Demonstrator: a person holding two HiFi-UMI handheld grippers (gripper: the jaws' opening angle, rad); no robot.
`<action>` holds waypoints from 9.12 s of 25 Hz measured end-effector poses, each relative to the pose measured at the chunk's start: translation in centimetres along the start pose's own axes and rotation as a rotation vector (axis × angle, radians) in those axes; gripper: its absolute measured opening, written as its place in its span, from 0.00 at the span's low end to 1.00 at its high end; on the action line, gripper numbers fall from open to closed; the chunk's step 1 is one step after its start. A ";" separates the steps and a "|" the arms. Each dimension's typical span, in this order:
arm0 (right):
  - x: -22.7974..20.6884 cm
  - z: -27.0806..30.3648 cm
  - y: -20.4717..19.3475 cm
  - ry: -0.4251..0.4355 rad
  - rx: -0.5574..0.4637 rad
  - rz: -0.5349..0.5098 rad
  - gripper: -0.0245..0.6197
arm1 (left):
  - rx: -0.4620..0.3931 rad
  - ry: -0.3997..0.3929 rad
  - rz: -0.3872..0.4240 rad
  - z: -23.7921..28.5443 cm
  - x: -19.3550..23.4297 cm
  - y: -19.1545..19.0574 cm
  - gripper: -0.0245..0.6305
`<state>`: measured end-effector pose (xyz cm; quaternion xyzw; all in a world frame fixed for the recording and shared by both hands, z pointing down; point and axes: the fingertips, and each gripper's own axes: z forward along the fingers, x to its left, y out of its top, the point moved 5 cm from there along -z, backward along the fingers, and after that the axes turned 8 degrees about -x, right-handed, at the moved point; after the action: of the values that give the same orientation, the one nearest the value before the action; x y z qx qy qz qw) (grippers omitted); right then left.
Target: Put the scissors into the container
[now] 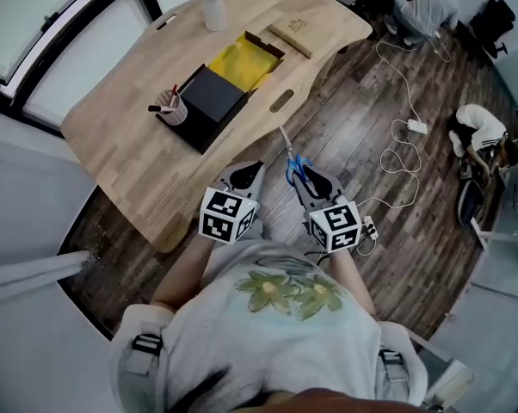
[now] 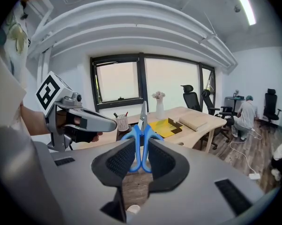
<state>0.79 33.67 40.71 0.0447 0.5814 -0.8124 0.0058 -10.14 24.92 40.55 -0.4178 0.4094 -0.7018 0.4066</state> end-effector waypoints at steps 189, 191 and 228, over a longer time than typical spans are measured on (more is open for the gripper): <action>-18.6 49.0 -1.2 0.787 0.536 -0.614 0.17 | 0.012 0.658 -0.364 17.6 28.3 6.7 0.05; -18.6 49.1 -1.3 0.791 0.541 -0.622 0.17 | 0.012 0.660 -0.367 17.5 28.3 6.6 0.05; -17.5 50.7 -3.2 0.872 0.626 -0.730 0.17 | 0.002 0.703 -0.405 16.9 27.7 5.5 0.05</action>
<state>14.71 -13.99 61.40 0.1695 0.2438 -0.8005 -0.5206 -2.25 -6.21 47.87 -0.2243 0.4321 -0.8682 0.0960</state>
